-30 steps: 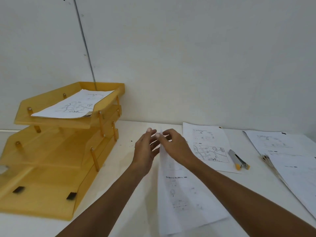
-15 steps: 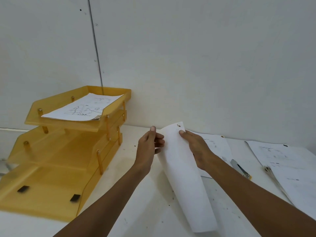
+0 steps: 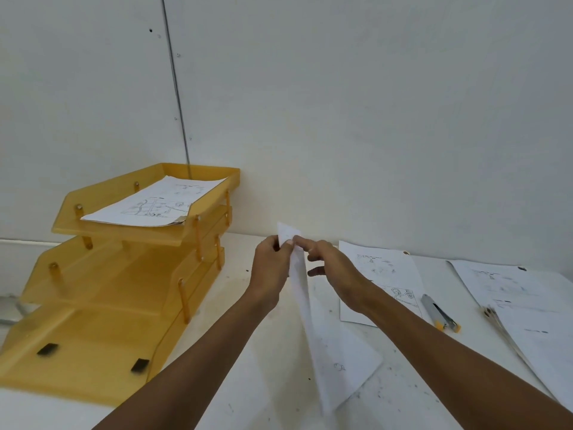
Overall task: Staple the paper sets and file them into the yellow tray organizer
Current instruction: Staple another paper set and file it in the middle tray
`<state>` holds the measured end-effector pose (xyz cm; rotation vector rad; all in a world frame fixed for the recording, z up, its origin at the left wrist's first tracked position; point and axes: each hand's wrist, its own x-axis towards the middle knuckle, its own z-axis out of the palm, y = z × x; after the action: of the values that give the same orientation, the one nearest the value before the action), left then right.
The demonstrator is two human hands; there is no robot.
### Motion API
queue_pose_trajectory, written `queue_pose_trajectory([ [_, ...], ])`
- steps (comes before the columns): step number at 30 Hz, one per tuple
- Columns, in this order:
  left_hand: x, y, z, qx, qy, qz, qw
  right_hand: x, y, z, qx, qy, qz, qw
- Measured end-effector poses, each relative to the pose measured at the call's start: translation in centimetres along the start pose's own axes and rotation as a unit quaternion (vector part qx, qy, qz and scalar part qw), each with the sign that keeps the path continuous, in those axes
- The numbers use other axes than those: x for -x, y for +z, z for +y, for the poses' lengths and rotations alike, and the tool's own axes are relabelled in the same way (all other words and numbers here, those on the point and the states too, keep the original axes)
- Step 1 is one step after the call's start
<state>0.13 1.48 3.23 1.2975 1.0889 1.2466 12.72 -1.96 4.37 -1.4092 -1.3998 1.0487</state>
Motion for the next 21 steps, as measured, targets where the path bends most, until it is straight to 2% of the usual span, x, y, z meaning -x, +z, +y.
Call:
queue_pose_trajectory([
  [3,-0.3,-1.4,0.9,0.006,0.013,0.021,1.0,-0.3,-0.7,-0.1,0.008,-0.018,0.102,0.995],
  [5,-0.9,-2.4,1.9,0.039,0.012,0.02,0.999,-0.5,-1.5,0.5,-0.005,0.027,0.133,0.991],
  [8,-1.6,-4.3,3.9,0.09,0.004,0.007,0.996,-0.7,-2.3,1.7,-0.042,0.095,0.099,0.99],
  [14,-2.2,-7.4,7.4,0.086,0.048,-0.02,0.995,-0.3,-2.2,3.5,-0.169,0.06,-0.04,0.983],
  [17,-2.1,-8.9,7.7,0.073,0.025,-0.019,0.997,-0.6,-1.1,3.2,-0.255,0.047,-0.028,0.965],
  [21,-0.2,-11.1,6.0,0.025,-0.043,-0.117,0.992,-1.0,0.2,2.6,-0.296,0.009,0.035,0.955],
])
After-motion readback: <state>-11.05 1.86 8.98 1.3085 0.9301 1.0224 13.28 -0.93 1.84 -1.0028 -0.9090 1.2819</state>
